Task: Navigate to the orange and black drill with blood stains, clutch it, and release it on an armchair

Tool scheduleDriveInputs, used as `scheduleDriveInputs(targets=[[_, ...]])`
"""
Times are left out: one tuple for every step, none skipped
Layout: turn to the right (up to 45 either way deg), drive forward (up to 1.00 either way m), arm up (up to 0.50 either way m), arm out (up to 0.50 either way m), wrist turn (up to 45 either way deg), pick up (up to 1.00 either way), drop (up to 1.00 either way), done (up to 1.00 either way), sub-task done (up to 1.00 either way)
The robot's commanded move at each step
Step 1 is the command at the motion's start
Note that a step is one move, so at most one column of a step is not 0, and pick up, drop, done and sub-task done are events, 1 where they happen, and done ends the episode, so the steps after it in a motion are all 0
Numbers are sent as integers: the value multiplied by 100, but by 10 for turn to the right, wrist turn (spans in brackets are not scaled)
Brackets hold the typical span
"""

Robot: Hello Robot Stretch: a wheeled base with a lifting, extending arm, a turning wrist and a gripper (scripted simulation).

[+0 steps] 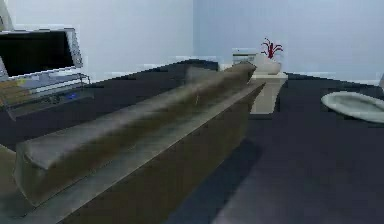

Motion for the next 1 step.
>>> scheduleDriveInputs(targets=[[390, 0, 0, 0, 0, 0, 0, 0, 0]])
